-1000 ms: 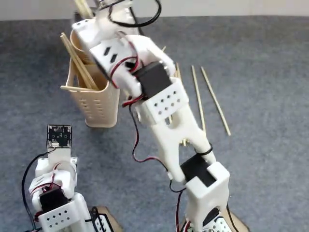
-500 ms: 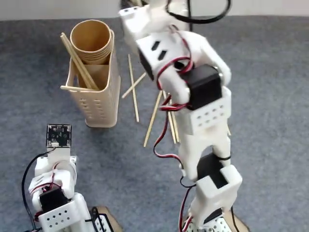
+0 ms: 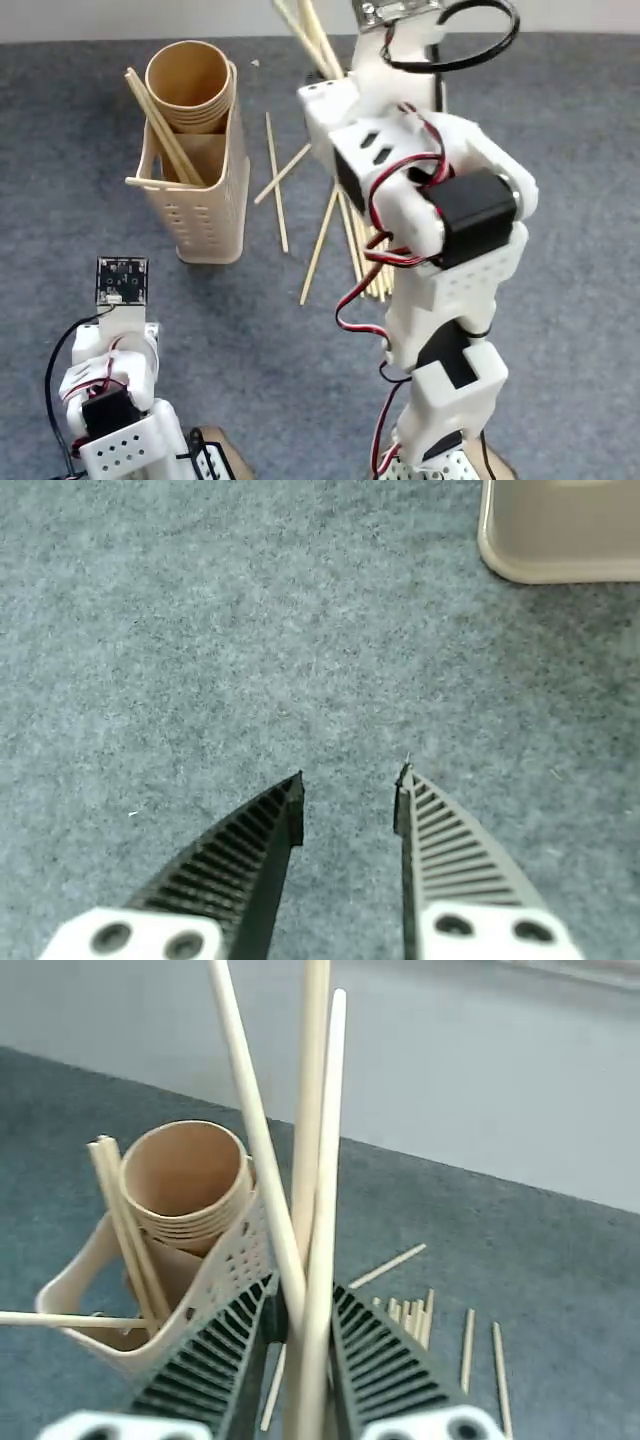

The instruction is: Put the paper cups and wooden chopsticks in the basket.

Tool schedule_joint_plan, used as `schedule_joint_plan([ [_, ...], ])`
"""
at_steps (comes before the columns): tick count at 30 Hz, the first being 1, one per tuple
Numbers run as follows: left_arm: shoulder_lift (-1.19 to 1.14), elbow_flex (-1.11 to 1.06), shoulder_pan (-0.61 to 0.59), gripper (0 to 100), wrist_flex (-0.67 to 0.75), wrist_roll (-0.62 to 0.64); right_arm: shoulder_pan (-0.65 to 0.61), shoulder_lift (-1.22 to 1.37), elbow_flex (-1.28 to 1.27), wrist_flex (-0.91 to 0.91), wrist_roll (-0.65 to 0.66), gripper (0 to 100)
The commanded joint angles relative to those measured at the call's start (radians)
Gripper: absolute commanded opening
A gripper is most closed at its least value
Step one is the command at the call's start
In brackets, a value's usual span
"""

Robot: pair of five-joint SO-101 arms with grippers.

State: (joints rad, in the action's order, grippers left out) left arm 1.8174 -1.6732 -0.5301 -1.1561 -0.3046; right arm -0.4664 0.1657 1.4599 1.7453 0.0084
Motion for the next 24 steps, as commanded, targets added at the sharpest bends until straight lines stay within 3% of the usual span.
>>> schedule_joint_plan([
  [1, 0.002, -0.007, 0.013, 17, 0.017, -0.009, 0.041, -0.05, 0.025, 0.022, 0.015, 1.8],
  [4, 0.002, -0.007, 0.013, 17, 0.023, -0.009, 0.094, -0.087, -0.016, 0.022, 0.02, 1.4],
  [7, 0.002, -0.007, 0.013, 17, 0.023, -0.009, 0.128, -0.17, -0.231, 0.022, 0.034, 1.4],
  [15, 0.002, -0.005, 0.013, 17, 0.023, -0.009, 0.005, -0.638, -1.089, -0.03, 0.038, 1.4],
  [17, 0.002, -0.005, 0.013, 17, 0.023, -0.009, -0.015, -0.78, -1.294, -0.236, 0.035, 1.2],
  [20, 0.002, -0.007, 0.013, 17, 0.023, -0.009, -0.022, -0.97, -1.667, -0.769, 0.04, 1.2],
  [24, 0.002, -0.007, 0.013, 17, 0.021, -0.009, -0.111, -0.997, -1.994, -1.345, 0.04, 1.2],
])
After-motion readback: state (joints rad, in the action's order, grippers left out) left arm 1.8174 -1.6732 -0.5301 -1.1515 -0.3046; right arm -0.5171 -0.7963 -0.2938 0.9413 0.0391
